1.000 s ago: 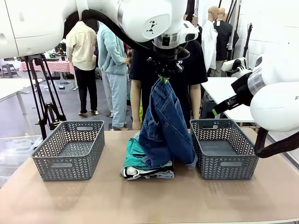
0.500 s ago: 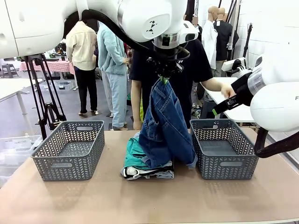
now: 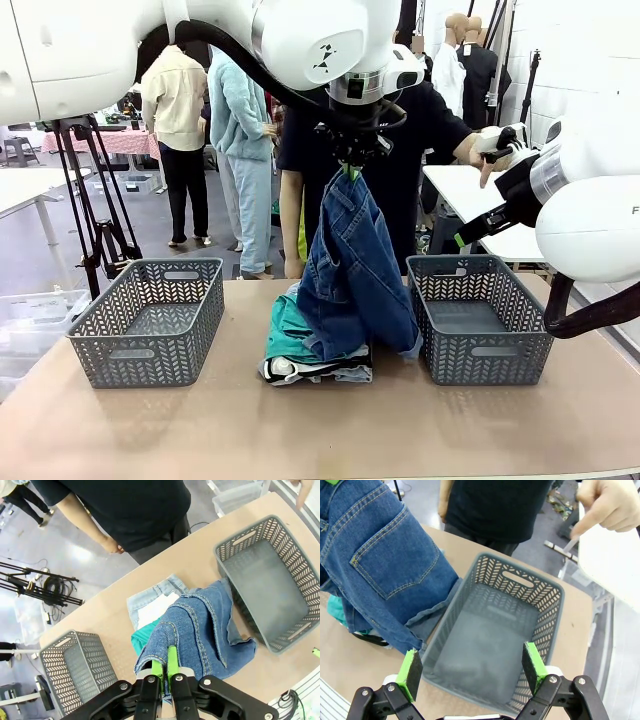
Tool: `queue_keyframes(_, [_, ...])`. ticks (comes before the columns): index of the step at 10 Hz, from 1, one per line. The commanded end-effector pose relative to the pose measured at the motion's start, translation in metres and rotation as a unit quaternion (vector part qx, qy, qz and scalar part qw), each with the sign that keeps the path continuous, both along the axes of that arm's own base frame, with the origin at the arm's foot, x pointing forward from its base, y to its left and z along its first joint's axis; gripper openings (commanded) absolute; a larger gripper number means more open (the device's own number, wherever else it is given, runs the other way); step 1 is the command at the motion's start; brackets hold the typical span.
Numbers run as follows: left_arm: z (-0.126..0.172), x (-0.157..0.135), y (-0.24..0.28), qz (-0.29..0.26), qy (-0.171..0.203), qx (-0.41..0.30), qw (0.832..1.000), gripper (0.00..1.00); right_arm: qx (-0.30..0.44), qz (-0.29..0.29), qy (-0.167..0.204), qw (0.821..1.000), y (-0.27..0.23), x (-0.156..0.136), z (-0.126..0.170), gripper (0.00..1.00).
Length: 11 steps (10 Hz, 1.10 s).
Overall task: Sort the tops and bottoms.
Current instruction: Sort the clothes according to human instructions.
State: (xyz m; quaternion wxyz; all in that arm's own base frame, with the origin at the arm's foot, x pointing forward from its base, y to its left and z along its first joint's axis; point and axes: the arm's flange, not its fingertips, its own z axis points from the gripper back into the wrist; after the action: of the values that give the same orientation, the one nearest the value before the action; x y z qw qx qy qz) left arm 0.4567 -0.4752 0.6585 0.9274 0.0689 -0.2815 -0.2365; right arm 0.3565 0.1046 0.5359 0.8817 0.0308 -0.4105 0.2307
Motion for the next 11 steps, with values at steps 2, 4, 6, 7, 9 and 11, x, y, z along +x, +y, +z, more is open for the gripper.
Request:
queue_keyframes(2, [0.007,-0.002,0.004,0.002,0.0,-0.006,1.0,0.0,-0.002,0.0,-0.005,1.0,0.0,0.002,-0.001,1.0])
queue_keyframes(4, [0.007,-0.002,0.004,0.002,0.0,-0.006,1.0,0.0,-0.002,0.0,-0.005,1.0,0.0,0.002,-0.001,1.0])
queue_keyframes(6, [0.007,-0.002,0.004,0.002,0.0,-0.006,1.0,0.0,-0.002,0.0,-0.005,1.0,0.0,0.002,-0.001,1.0])
queue_keyframes(7, [0.007,-0.002,0.004,0.002,0.0,-0.006,1.0,0.0,-0.002,0.0,-0.005,1.0,0.0,0.002,-0.001,1.0])
queue_keyframes(9, [0.007,-0.002,0.004,0.002,0.0,-0.006,1.0,0.0,-0.002,0.0,-0.005,1.0,0.0,0.002,-0.001,1.0])
queue_keyframes(11, [0.007,-0.002,0.004,0.002,0.0,-0.006,1.0,0.0,-0.014,-0.013,-0.004,1.0,-0.01,-0.015,0.017,1.0])
